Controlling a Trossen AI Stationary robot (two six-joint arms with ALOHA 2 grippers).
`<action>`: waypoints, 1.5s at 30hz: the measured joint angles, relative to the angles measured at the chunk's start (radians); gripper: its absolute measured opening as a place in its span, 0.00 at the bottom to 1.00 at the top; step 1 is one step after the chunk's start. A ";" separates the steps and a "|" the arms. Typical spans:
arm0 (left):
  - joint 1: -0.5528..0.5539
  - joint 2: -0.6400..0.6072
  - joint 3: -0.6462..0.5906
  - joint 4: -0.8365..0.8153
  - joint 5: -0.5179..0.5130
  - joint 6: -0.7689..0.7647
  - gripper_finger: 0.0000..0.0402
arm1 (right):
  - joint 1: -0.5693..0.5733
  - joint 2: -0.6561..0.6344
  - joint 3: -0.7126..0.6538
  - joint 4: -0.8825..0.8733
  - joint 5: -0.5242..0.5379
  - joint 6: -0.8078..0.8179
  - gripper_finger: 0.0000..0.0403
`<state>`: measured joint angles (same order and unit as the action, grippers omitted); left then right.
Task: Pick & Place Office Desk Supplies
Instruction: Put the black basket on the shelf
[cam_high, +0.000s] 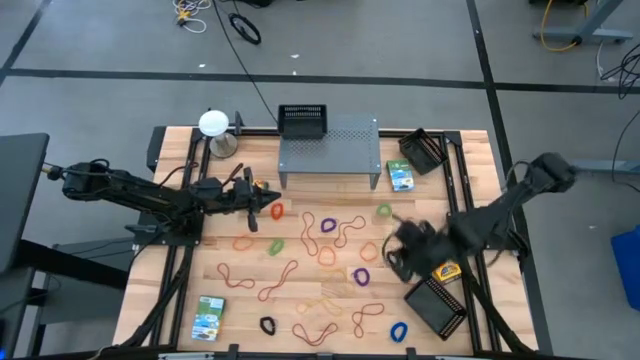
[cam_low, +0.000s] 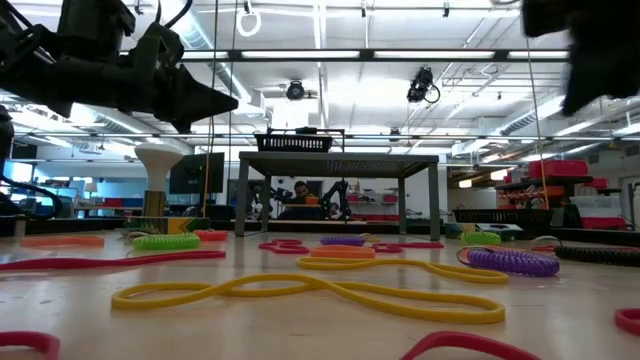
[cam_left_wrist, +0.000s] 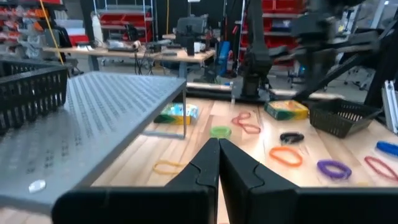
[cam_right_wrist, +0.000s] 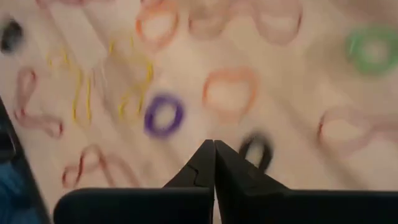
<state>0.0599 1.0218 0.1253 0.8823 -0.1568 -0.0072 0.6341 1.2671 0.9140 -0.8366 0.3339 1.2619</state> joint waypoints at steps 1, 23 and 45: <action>-0.001 0.000 0.000 -0.001 0.001 -0.005 0.03 | 0.038 0.033 0.037 -0.042 -0.018 0.069 0.03; -0.002 0.000 0.000 -0.043 0.004 -0.066 0.03 | 0.328 0.475 0.300 -0.141 -0.359 0.553 0.43; -0.001 0.000 0.000 -0.067 0.068 -0.114 0.03 | 0.113 0.507 0.452 -0.344 -0.433 0.052 0.03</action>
<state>0.0586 1.0218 0.1253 0.8150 -0.0890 -0.1207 0.7473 1.7740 1.3658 -1.1810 -0.0992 1.3141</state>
